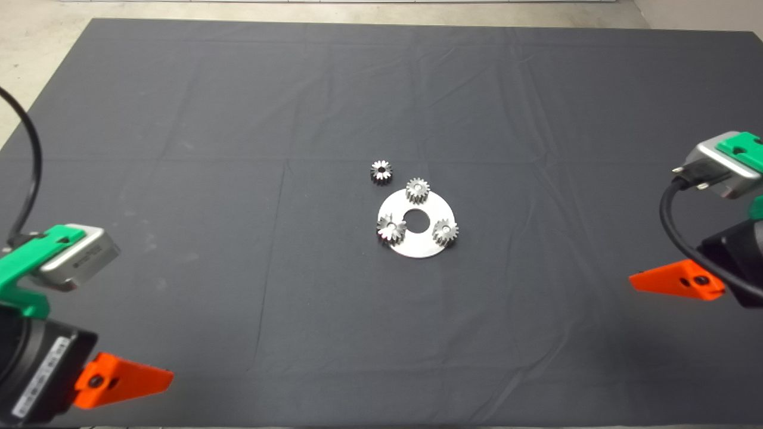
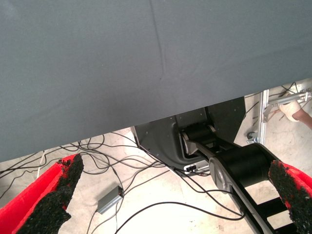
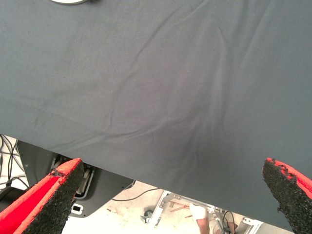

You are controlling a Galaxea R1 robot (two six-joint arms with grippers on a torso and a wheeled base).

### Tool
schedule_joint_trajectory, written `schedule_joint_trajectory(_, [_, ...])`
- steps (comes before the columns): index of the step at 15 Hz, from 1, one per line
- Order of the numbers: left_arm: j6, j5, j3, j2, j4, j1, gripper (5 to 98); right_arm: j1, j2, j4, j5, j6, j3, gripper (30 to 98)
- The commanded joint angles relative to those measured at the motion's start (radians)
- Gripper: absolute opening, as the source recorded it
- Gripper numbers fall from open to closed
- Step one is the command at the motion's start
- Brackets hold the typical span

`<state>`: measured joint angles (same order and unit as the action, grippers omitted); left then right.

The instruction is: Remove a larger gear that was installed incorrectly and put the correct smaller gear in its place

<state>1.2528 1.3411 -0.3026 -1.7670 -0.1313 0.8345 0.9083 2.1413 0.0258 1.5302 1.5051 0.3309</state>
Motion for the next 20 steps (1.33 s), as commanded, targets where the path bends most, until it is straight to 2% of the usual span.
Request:
schedule_joint_trajectory(1, [0.002, -0.001, 0.016, -0.001, -0.015, 0.008, 97.6, 0.017, 0.000, 0.029, -0.001, -0.002, -0.003, 96.9])
schedule_joint_trajectory(6, [0.000, -0.003, 0.016, -0.003, -0.017, 0.008, 97.6, 0.009, 0.010, 0.007, -0.010, 0.004, 0.002, 96.9])
schedule_joint_trajectory(7, [0.000, -0.003, 0.016, -0.003, -0.017, 0.008, 97.6, 0.007, 0.016, -0.037, -0.021, 0.003, 0.003, 96.9])
schedule_joint_trajectory(8, [0.000, -0.003, 0.016, -0.003, -0.016, 0.008, 97.6, -0.008, 0.037, -0.115, -0.052, 0.002, 0.003, 96.9])
schedule_joint_trajectory(9, [0.000, -0.003, 0.016, -0.005, -0.018, 0.008, 97.6, -0.052, 0.079, -0.178, -0.083, -0.004, 0.004, 96.9])
schedule_joint_trajectory(10, [0.000, -0.003, 0.016, -0.007, -0.017, 0.008, 97.6, -0.118, 0.144, -0.236, -0.087, -0.012, 0.014, 96.9])
schedule_joint_trajectory(13, [0.000, -0.002, 0.016, -0.006, -0.018, 0.008, 97.6, -0.241, 0.265, -0.366, -0.085, -0.014, 0.067, 96.9])
schedule_joint_trajectory(17, [0.000, -0.001, 0.016, -0.006, -0.018, 0.008, 97.6, -0.305, 0.337, -0.511, -0.091, -0.037, 0.125, 96.9])
schedule_joint_trajectory(20, [-0.001, 0.000, 0.016, -0.006, -0.018, 0.008, 97.6, -0.350, 0.392, -0.561, -0.091, -0.069, 0.167, 96.9])
